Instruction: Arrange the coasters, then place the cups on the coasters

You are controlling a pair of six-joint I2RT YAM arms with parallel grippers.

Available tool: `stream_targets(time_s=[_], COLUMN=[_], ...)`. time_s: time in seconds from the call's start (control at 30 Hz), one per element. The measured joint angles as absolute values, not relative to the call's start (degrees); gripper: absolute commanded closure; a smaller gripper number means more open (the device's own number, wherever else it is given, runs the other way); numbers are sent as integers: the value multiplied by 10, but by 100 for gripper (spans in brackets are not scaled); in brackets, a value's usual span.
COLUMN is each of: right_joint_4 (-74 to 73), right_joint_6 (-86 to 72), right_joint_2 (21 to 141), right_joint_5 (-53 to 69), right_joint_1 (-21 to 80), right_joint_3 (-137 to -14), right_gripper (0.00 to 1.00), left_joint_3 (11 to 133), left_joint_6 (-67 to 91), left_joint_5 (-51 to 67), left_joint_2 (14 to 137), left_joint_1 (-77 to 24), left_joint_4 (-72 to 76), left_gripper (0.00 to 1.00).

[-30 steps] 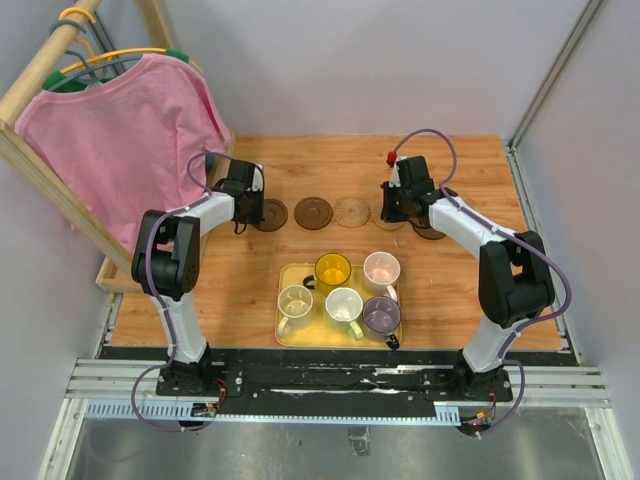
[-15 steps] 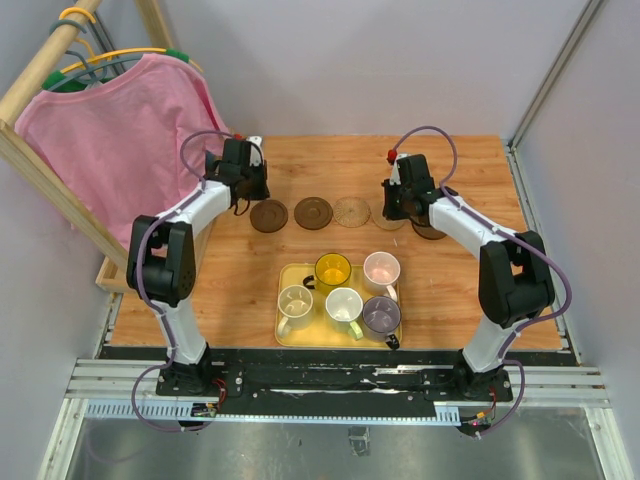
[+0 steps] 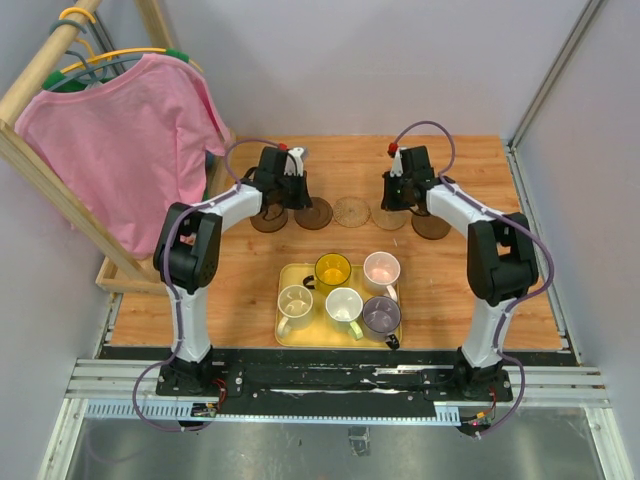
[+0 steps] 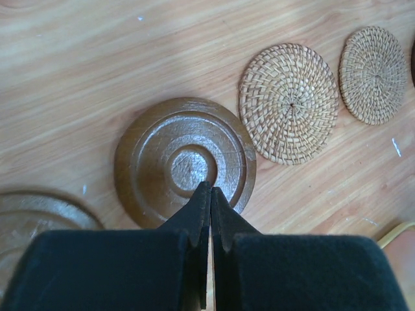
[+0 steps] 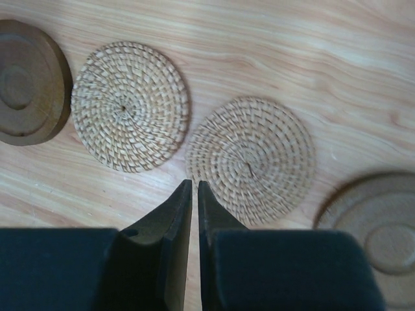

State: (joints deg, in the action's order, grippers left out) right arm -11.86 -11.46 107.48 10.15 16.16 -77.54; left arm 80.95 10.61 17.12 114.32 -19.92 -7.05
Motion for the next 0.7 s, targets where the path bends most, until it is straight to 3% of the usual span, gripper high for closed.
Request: stream_targets(time_s=[0.7], right_joint_4=[-110], right_joint_6=[-104], right_joint_2=[1231], right_joint_5=[260], right_joint_1=[190], right_joint_3=[-906], right_gripper=[87], left_joint_3=[851], left_joint_6=[105], left_joint_5=[206], left_joint_2=[1213], left_joint_1=[-203], left_joint_4=[-69], left_gripper=[99])
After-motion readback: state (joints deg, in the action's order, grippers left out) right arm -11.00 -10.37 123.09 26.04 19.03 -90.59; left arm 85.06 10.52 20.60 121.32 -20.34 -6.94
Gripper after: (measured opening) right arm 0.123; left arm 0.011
